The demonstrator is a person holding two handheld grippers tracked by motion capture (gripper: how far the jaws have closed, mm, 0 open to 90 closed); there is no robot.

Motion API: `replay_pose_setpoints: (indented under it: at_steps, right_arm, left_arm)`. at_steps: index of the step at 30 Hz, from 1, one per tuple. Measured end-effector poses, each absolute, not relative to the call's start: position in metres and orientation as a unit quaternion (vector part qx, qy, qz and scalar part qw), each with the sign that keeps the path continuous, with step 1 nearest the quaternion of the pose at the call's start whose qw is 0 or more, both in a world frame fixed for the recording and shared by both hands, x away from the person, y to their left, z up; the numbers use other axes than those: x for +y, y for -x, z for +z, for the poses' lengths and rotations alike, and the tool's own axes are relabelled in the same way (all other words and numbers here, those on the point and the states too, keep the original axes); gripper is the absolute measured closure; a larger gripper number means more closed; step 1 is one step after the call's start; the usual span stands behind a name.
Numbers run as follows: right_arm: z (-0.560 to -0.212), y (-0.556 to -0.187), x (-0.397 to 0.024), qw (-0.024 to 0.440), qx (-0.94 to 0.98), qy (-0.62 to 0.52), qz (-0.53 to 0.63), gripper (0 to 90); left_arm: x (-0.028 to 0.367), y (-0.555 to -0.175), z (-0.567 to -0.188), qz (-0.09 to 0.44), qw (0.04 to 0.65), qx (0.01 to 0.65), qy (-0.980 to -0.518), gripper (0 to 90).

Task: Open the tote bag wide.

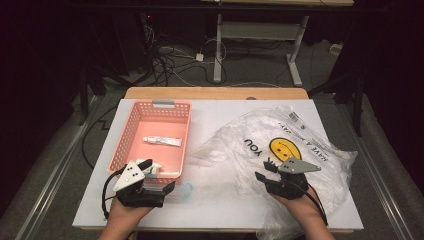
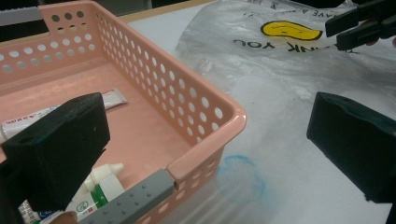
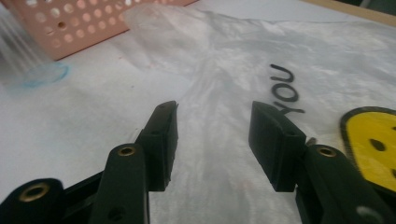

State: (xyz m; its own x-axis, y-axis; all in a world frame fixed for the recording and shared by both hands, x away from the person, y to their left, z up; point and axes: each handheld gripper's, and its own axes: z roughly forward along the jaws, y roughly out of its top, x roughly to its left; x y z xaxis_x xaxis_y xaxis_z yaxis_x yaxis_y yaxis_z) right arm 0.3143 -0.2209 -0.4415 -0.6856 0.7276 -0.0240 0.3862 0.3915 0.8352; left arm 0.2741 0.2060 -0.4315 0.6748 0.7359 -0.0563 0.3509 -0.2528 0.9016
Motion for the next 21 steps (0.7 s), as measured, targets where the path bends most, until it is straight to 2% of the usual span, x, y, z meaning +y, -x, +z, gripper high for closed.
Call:
replay_pose_setpoints:
  at_steps: [10,13,15,16,18,21]
  right_arm:
    - [-0.466,-0.313,-0.192,0.176,0.871,-0.292,0.355,59.4]
    - [-0.471,-0.318,-0.184,0.175,0.878,-0.29,0.339,48.6]
    - [-0.475,-0.319,-0.181,0.173,0.874,-0.306,0.335,30.4]
    - [-0.477,-0.319,-0.181,0.176,0.872,-0.31,0.334,29.1]
    - [-0.478,-0.321,-0.183,0.169,0.871,-0.312,0.339,30.4]
    - [-0.479,-0.322,-0.184,0.156,0.866,-0.318,0.352,45.2]
  left_arm:
    - [0.208,-0.271,-0.431,0.195,0.498,0.359,-0.765,0.0]
    - [0.208,-0.27,-0.431,0.195,0.498,0.356,-0.766,0.0]
    - [0.209,-0.268,-0.43,0.197,0.497,0.353,-0.768,0.0]
    - [0.209,-0.268,-0.43,0.197,0.498,0.354,-0.767,0.0]
    - [0.211,-0.268,-0.43,0.198,0.499,0.357,-0.765,0.0]
    - [0.212,-0.268,-0.429,0.198,0.5,0.357,-0.764,0.0]
